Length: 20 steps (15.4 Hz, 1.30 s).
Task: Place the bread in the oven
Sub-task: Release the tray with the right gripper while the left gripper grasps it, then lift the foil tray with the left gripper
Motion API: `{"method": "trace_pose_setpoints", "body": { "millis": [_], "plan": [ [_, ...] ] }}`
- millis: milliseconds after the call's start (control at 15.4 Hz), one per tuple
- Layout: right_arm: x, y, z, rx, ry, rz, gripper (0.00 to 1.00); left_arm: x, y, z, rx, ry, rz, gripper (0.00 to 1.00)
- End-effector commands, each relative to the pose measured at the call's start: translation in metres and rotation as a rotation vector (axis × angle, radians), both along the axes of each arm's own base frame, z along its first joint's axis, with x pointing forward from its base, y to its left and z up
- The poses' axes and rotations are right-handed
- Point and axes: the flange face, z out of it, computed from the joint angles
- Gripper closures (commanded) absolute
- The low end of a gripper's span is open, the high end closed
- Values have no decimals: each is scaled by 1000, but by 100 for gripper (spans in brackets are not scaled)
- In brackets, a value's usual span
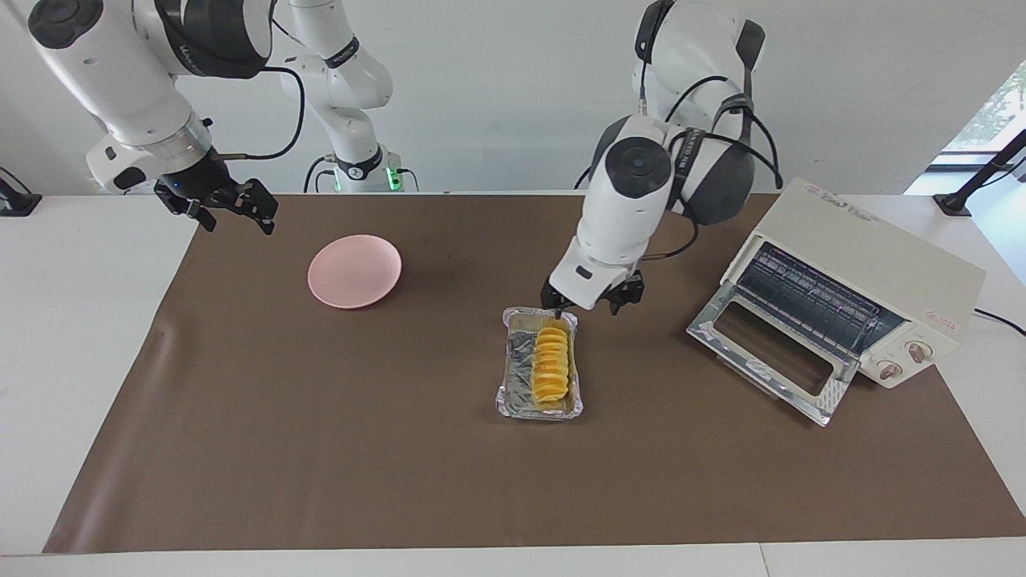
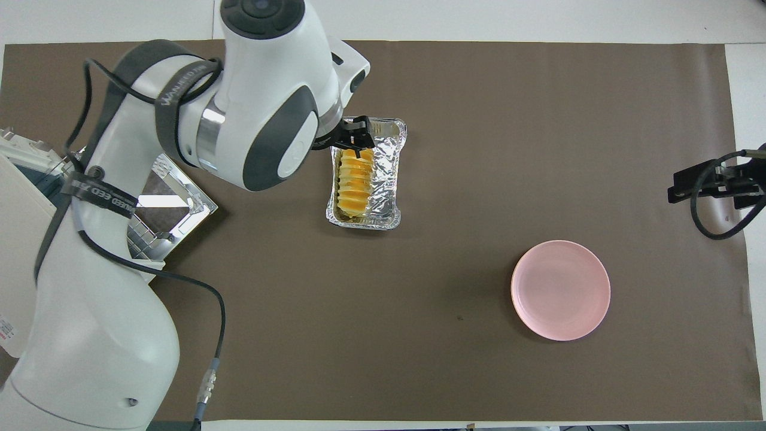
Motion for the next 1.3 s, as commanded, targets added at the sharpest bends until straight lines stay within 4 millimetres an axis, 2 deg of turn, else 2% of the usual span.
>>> {"method": "trace_pose_setpoints", "body": {
  "millis": [0,195,326,456,651,781,846,1237],
  "plan": [
    [-4,-1,-3,-13,-11,18,0,-10,-52,-38,-28,-16,32,0],
    [-5,4,-3,-29,-2,64,0,-27,-90,-82,-36,-32,23,0],
    [-7,10,-3,-29,5,75,0,-28,-89,-94,-33,-31,24,0],
    [-6,14,-3,-29,5,83,0,-30,-91,-117,-17,-16,27,1],
    [-4,14,0,-30,-10,81,0,-29,-90,-123,-12,-11,31,9],
    [-2,16,2,-32,-21,87,0,-33,-89,-133,-1,3,47,27],
    [-2,16,1,-32,-19,89,0,-34,-89,-139,-3,-3,54,32],
    [-1,14,1,-41,-20,147,0,-37,-85,-151,5,3,54,41]
  ]
}}
